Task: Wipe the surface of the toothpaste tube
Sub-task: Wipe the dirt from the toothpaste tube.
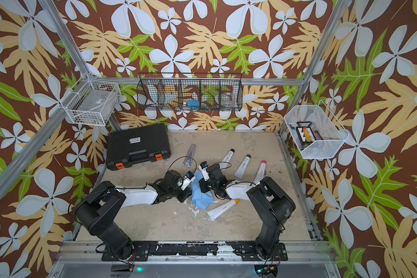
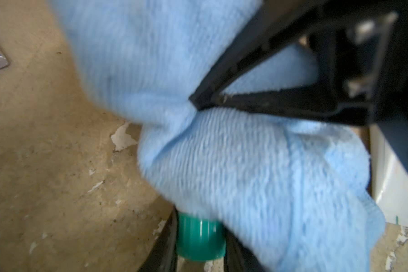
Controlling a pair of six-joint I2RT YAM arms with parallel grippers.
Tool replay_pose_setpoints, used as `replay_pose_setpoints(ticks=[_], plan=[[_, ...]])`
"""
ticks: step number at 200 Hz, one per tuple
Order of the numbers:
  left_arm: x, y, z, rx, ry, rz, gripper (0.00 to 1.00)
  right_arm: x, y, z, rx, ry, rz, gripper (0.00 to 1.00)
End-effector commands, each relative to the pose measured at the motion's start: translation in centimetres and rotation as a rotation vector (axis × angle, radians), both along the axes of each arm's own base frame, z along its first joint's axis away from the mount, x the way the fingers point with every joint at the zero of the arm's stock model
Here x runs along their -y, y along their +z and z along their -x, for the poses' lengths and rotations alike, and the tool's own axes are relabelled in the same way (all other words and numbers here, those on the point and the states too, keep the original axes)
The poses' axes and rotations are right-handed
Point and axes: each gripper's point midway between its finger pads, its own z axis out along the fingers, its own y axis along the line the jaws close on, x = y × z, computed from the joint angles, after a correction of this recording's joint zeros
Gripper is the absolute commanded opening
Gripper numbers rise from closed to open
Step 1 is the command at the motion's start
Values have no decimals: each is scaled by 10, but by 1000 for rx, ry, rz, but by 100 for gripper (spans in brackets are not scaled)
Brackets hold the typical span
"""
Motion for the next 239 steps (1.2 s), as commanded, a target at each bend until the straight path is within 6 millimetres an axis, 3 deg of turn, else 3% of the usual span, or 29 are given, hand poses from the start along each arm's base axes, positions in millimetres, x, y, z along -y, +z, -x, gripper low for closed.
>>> replay_pose_setpoints(ticks=[1,27,55,103,175,202,239], plan=[[7,7,-5,28,-17,27,15,-18,-6,22,-73,67,-19,0],[7,7,-5,28,-15,24,15,-33,0,36,-81,106,-62,0],[7,6,-6,28,-14,22,15,-32,2,39,-71,102,-76,0],[5,7,-6,37,-8,19,15,5,-18,18,-71,14,5,0],[4,7,-6,39,-10,16,14,68,-30,-20,-35,-137,112,0],[4,6,-6,37,-10,16,15,83,-21,-30,-18,-169,106,0],[4,6,-7,37,-5,11,15,77,11,-41,20,-162,87,0]])
